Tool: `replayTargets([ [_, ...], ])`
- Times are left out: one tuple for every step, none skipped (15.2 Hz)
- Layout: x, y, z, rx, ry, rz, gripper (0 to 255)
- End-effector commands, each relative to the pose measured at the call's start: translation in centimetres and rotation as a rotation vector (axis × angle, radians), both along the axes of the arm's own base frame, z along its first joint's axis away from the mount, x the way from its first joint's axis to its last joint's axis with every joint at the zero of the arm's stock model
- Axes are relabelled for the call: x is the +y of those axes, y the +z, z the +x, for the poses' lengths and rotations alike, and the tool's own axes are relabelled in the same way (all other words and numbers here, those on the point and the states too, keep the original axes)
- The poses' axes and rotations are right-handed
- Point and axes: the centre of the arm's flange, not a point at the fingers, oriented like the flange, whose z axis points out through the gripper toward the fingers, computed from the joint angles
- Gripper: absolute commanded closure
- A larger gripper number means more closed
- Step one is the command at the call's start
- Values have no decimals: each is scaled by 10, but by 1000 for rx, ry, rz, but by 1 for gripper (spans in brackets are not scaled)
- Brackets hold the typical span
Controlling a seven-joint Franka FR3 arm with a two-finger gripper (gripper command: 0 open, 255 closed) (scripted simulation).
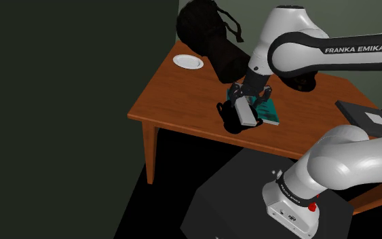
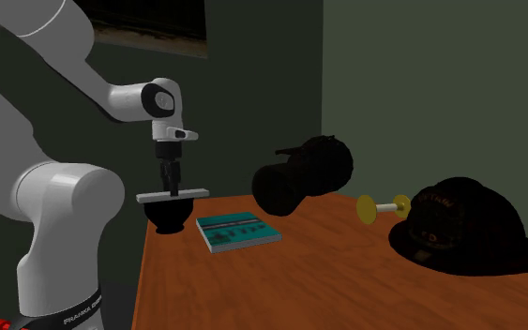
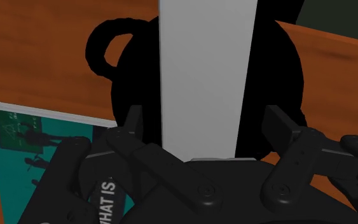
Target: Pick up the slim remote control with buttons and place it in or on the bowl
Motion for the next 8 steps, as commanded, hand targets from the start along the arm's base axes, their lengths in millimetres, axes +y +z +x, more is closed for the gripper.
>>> replayTargets([
  [1, 13, 0, 0, 0, 0, 0],
  [1, 26, 0, 0, 0, 0, 0],
  [1, 40, 0, 0, 0, 0, 0],
  [1, 50, 0, 0, 0, 0, 0],
  [1, 50, 0, 0, 0, 0, 0],
  [1, 50, 0, 0, 0, 0, 0],
  [1, 50, 0, 0, 0, 0, 0],
  [1, 50, 0, 0, 0, 0, 0],
])
